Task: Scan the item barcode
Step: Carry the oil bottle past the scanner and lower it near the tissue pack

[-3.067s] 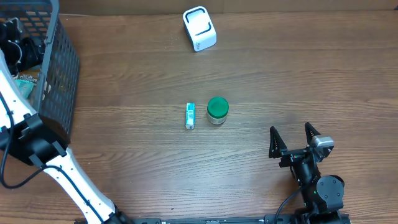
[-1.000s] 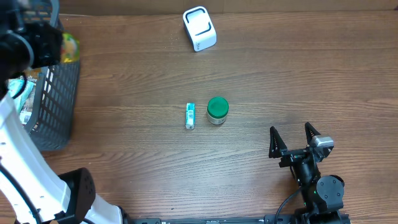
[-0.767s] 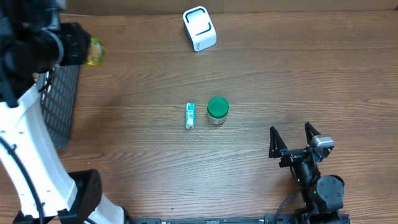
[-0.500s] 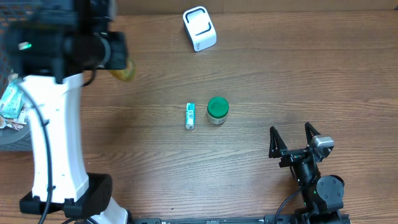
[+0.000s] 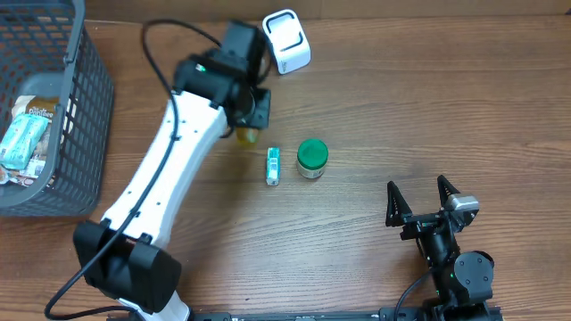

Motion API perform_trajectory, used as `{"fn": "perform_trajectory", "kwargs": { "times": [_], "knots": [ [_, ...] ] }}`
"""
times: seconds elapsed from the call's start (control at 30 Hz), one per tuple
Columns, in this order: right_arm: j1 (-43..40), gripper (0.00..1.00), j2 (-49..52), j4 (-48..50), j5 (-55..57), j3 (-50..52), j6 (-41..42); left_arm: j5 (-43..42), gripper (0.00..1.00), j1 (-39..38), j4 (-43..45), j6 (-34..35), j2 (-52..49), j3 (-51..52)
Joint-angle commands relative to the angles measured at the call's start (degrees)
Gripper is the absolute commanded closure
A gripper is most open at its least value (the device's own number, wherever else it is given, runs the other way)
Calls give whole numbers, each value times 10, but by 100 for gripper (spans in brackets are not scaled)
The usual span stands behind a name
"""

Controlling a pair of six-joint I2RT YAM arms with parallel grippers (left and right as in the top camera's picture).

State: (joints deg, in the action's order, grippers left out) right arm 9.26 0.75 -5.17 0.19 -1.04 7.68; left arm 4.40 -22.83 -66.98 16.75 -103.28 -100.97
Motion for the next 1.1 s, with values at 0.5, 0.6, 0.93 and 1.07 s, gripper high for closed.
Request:
{"fn": "perform_trajectory", "kwargs": {
  "times": [0.5, 0.6, 0.93, 1.07],
  "knots": [
    [-1, 0, -1, 3, -3, 6, 0, 15, 69, -1, 172, 73, 4, 202],
    [-1, 0, -1, 3, -3, 6, 0, 10, 69, -1, 194, 74, 4, 230],
    [-1, 0, -1, 3, -3, 6, 0, -17, 55, -1, 206, 77, 3, 245],
    [-1, 0, -1, 3, -3, 6, 0, -17, 37, -1, 205, 77, 3, 245]
  ]
}}
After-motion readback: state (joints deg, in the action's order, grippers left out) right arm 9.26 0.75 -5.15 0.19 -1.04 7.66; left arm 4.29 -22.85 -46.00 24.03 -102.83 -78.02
